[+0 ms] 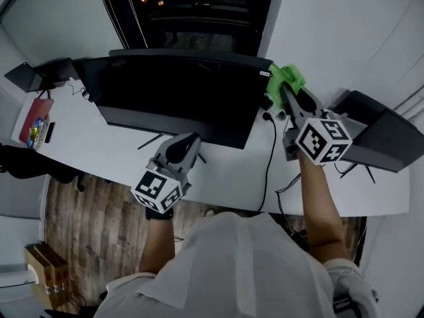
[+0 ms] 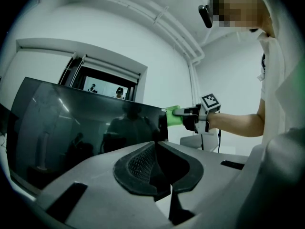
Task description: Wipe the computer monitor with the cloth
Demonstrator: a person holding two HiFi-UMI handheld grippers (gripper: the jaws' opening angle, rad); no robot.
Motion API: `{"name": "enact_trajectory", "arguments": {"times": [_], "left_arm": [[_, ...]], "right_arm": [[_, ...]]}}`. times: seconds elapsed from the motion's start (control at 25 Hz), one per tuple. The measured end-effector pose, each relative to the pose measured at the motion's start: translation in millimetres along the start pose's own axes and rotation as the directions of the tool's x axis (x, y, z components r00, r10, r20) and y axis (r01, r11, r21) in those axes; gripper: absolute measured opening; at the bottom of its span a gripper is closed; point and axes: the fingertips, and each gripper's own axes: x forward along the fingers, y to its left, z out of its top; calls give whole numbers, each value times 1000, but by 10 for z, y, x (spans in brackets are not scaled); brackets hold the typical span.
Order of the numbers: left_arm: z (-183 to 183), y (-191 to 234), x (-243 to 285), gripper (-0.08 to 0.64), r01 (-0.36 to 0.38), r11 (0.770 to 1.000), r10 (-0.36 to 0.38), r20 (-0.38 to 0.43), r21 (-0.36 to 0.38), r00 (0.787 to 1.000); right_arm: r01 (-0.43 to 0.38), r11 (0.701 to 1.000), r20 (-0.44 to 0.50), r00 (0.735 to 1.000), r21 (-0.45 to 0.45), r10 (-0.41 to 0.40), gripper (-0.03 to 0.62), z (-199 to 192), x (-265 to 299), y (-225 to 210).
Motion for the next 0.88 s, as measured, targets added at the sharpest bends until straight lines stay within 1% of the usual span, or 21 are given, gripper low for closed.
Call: {"name": "enact_trajectory", "arguments": {"times": [0.32,0.52,0.88], "left_arm": [[-23,105,17,29,31,1000,-31,-1,-5,1000],[-57,169,-18,29,34,999,-34,-6,-15,999],[-121,229,22,29,44,999,-45,-17,-24,999]], "right_arm": [[-18,1000,0,1000,-7,18,71,-83,151,170],[-24,1000,4,1000,-4,24,71,-108,186,192],[-19,997,-26,1000,-73,17,71,-250,206,209]]}}
